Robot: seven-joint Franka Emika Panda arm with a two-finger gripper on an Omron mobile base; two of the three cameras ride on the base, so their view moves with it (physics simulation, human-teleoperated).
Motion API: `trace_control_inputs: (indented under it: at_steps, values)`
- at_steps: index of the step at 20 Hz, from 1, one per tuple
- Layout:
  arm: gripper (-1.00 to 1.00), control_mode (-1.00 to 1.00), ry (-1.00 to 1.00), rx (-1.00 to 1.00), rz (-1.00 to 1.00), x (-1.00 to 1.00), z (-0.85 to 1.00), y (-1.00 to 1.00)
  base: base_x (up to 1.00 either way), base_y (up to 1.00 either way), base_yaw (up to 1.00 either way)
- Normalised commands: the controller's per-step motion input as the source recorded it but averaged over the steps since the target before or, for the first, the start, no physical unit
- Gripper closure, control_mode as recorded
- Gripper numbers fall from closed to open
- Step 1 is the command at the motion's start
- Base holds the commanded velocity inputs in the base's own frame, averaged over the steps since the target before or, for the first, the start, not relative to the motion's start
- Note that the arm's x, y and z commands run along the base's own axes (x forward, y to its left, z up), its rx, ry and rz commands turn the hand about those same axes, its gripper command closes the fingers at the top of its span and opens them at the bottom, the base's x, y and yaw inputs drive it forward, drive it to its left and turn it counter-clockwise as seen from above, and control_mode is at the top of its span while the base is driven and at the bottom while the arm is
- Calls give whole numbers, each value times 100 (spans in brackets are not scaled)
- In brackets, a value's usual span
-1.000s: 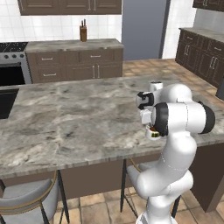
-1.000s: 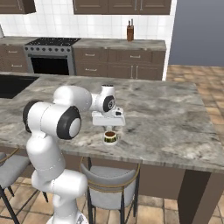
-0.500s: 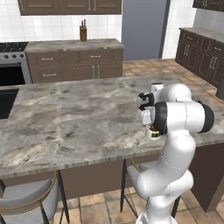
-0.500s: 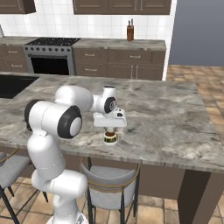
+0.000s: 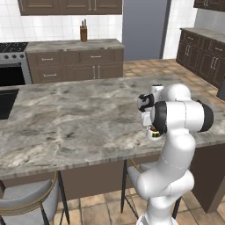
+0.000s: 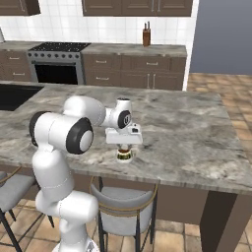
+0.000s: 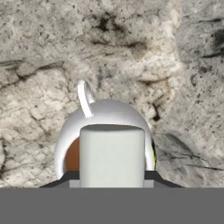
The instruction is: Pick up the marshmallow and place it in the cup of hot chocolate on the dining counter.
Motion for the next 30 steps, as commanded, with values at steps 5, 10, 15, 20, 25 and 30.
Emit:
trace_control_inputs:
  at_steps: [5,10,15,20,25,30]
  values:
    - [-100,-100,0,0,0,0,-5,0,0,0,0]
    - [-100,-100,0,1,0,-15,0,0,0,0,0]
    - [-100,-100,-4,1,0,-11,1,0,0,0,0]
    - [-100,-100,-10,2,0,-24,16,3,0,0,0]
    - [-100,-100,-25,2,-1,-31,62,35,0,0,0]
    - [-100,-100,-29,0,-5,-46,89,53,0,0,0]
